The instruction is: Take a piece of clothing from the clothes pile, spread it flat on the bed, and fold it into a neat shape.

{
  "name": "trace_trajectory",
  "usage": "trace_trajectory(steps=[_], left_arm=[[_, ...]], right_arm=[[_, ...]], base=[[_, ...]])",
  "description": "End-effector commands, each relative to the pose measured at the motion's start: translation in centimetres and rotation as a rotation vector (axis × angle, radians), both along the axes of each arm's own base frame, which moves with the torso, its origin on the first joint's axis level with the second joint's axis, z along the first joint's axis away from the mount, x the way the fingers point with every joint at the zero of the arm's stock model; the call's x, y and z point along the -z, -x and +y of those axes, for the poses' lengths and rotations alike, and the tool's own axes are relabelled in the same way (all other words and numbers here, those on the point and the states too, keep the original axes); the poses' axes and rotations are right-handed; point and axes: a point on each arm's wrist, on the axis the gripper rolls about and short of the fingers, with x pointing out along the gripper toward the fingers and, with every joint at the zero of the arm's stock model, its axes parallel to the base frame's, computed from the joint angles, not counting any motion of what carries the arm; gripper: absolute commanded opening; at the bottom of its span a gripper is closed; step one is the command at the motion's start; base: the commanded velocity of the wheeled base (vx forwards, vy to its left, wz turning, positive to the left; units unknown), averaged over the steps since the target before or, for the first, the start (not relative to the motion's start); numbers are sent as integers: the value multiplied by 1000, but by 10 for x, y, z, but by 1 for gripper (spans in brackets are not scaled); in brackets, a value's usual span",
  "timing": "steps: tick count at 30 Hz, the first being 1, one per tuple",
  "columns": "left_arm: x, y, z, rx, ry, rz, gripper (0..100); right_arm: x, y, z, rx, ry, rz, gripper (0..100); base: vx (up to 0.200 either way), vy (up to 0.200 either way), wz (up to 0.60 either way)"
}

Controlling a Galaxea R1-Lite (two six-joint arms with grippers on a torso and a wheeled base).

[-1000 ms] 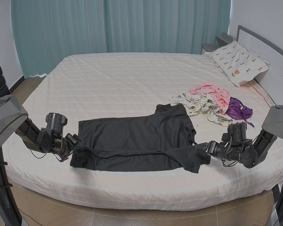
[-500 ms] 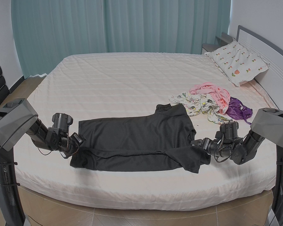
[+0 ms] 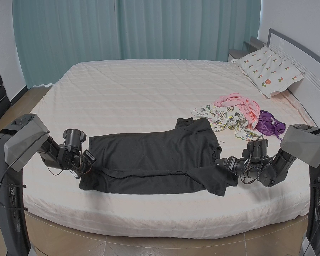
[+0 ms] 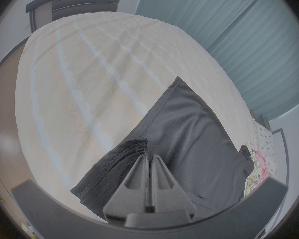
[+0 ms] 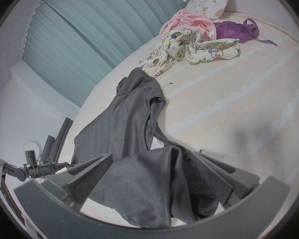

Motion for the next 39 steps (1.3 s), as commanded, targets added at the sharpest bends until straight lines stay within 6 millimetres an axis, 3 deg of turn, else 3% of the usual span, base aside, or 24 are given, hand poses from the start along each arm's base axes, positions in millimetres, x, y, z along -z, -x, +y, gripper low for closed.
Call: trace_trajectory(steps=[1, 4, 5, 22, 39], left_arm=[[-4, 0, 1, -20, 7, -9, 0], [-8, 2, 1, -21, 8, -15, 0], [-9, 2, 1, -21, 8, -17, 0], [-11, 6, 2, -39, -15, -12, 0], [-17, 16, 19, -105, -38, -14, 0]], right_arm=[[4, -2, 2, -10, 11, 0, 100], [5, -2, 1, -19, 26, -5, 100], [6, -2, 2, -25, 32, -6, 0], [-7, -8, 0, -19, 35, -122, 0], [-17, -20, -4, -6, 22, -234, 0]], base=[[0, 0, 0], [0, 0, 0], [0, 0, 0], [0, 0, 0], [0, 0, 0]])
